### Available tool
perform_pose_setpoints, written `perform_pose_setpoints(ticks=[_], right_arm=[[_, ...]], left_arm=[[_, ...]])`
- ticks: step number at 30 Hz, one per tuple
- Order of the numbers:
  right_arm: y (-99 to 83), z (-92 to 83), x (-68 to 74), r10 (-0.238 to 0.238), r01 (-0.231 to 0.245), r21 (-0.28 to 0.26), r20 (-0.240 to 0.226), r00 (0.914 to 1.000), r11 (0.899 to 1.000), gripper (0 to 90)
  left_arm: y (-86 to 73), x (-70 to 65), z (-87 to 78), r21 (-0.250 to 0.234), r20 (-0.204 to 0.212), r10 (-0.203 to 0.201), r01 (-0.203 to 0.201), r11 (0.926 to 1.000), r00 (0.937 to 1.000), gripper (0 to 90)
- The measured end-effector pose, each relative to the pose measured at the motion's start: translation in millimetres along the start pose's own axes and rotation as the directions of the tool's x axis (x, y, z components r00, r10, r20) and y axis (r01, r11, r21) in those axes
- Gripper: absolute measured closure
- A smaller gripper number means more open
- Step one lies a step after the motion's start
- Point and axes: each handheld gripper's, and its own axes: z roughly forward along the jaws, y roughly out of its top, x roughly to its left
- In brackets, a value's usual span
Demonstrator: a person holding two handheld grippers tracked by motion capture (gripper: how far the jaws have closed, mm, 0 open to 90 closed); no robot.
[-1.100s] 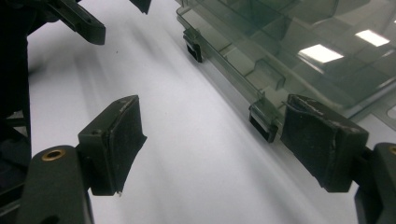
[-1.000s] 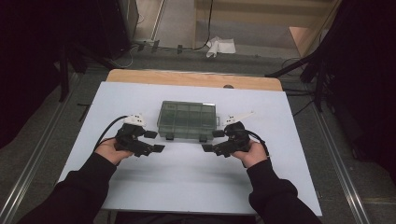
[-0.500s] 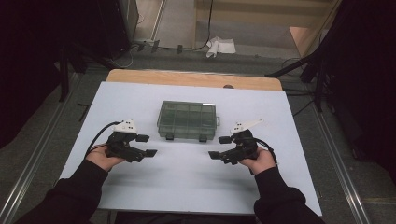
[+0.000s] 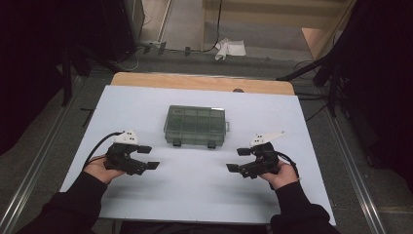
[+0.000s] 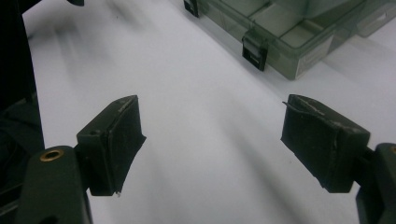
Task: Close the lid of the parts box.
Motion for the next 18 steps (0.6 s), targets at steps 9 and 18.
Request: perform_pose_setpoints(ticks=[9, 18], right_arm=[[-12.0, -8.7, 4.2, -0.001, 0.001, 0.016, 0.019, 0.9998, 1.000, 21.4], [-19.8, -14.3, 3.0, 0.021, -0.021, 0.014, 0.023, 0.9995, 1.000, 21.4]], left_arm=[[-4.4, -3.6, -1.5, -0.004, 0.012, -0.016, 0.016, 0.9999, 0.9998, 30.3], [-7.4, -6.1, -2.1, -0.002, 0.010, -0.009, 0.009, 1.0000, 0.9999, 30.3]])
